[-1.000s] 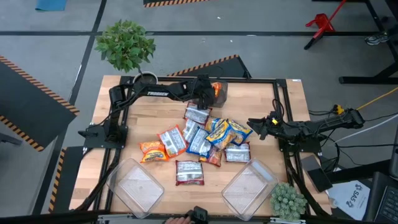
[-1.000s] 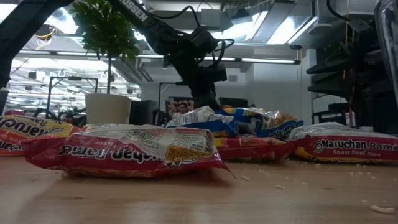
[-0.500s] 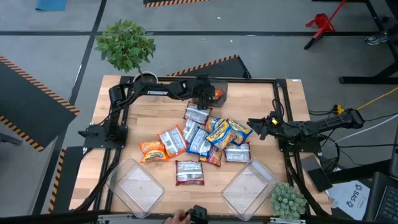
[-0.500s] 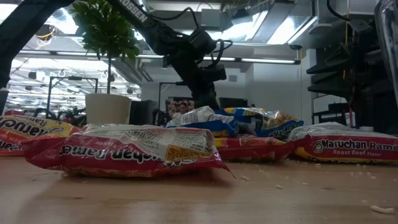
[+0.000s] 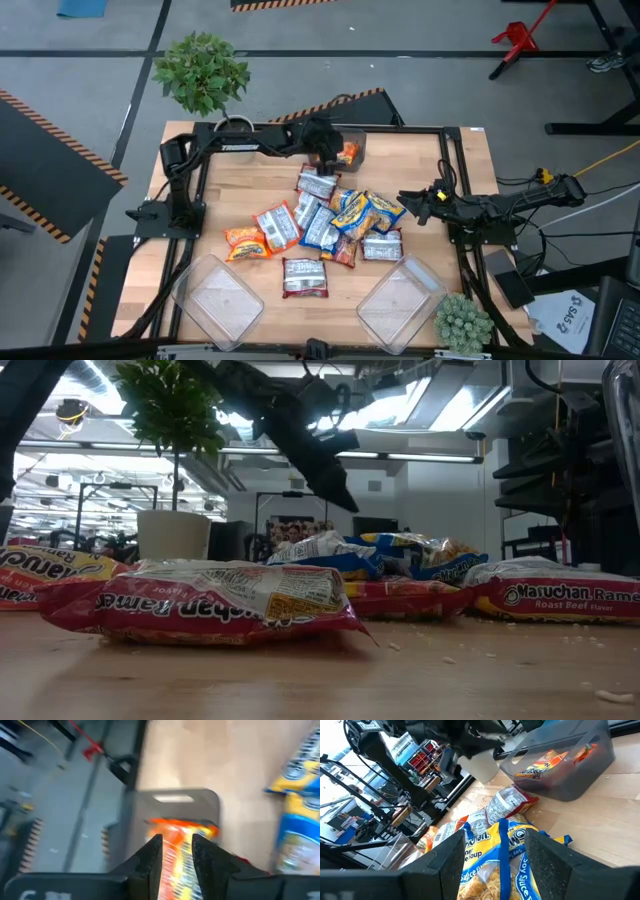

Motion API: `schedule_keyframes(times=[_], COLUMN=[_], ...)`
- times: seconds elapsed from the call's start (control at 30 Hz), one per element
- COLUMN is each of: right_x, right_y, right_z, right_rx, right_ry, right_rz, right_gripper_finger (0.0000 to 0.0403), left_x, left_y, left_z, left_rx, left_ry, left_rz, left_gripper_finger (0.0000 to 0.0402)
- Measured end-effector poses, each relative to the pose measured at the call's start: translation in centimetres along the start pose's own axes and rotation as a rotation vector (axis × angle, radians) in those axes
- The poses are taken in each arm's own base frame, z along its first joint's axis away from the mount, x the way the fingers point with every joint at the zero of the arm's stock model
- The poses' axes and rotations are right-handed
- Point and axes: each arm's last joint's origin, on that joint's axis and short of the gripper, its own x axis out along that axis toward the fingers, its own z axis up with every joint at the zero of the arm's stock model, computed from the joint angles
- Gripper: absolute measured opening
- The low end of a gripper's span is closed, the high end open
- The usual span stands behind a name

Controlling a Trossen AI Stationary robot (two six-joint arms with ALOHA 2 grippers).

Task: Sort Maruchan noodles
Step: Put the blue noodle pack into the right transparent bin

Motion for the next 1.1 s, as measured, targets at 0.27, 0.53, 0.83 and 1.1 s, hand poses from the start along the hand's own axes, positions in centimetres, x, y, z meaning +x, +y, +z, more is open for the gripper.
schedule_keyframes(times=[0.27,0.53,0.83,1.1], right_x=[0.0,0.0,0.0,0.0], right_y=[0.0,0.0,0.0,0.0], right_z=[0.0,0.0,0.0,0.0], right_rx=[0.0,0.001,0.001,-0.009], right_ry=[0.0,0.001,0.001,0.0], right_rz=[0.0,0.0,0.001,0.0], right_gripper_finger=[0.0193,0.0193,0.0193,0.0193], left_x=[3.4,4.4,-0.1,-6.1], left_y=[-1.5,-1.3,1.3,0.3], left_z=[-2.7,-3.8,0.6,5.3], left_rx=[-0.056,-0.085,-0.202,-0.337], left_ry=[0.144,0.213,0.081,-0.166], left_rz=[-0.051,0.027,0.05,-0.396], left_gripper_finger=[0.0043,0.0006,0.0033,0.0097])
